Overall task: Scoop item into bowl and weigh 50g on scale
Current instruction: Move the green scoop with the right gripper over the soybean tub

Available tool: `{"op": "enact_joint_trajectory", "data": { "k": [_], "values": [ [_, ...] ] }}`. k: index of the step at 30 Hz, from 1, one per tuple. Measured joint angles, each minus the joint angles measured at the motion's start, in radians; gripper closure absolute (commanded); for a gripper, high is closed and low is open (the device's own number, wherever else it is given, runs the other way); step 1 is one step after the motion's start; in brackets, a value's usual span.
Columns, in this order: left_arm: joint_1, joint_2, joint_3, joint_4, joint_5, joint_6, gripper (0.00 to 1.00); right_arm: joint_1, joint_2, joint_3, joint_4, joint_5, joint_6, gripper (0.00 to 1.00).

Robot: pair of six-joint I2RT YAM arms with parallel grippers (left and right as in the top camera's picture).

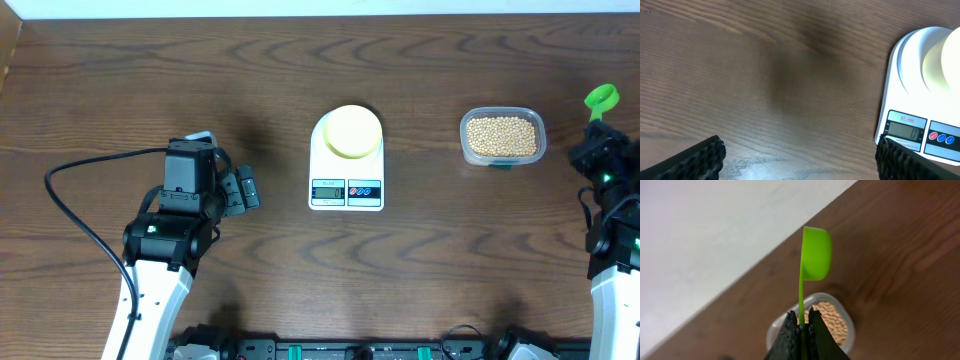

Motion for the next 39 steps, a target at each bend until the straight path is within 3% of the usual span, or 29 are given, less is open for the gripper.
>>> {"op": "enact_joint_trajectory", "data": {
  "k": [16, 30, 39],
  "values": [
    [0.0, 0.0, 0.0, 0.0, 0.0, 0.0, 0.02, 0.001, 0.002, 0.0, -0.098, -0.045, -0.402, 0.99],
    [0.0, 0.0, 0.0, 0.0, 0.0, 0.0, 0.02, 0.082, 0.13, 0.002, -0.15, -0.073, -0.412, 0.99],
    [0.0, 0.0, 0.0, -0.001, -0.002, 0.0, 0.02, 0.116, 0.229, 0.192, -0.4, -0.061, -0.408, 0.99]
  ]
}}
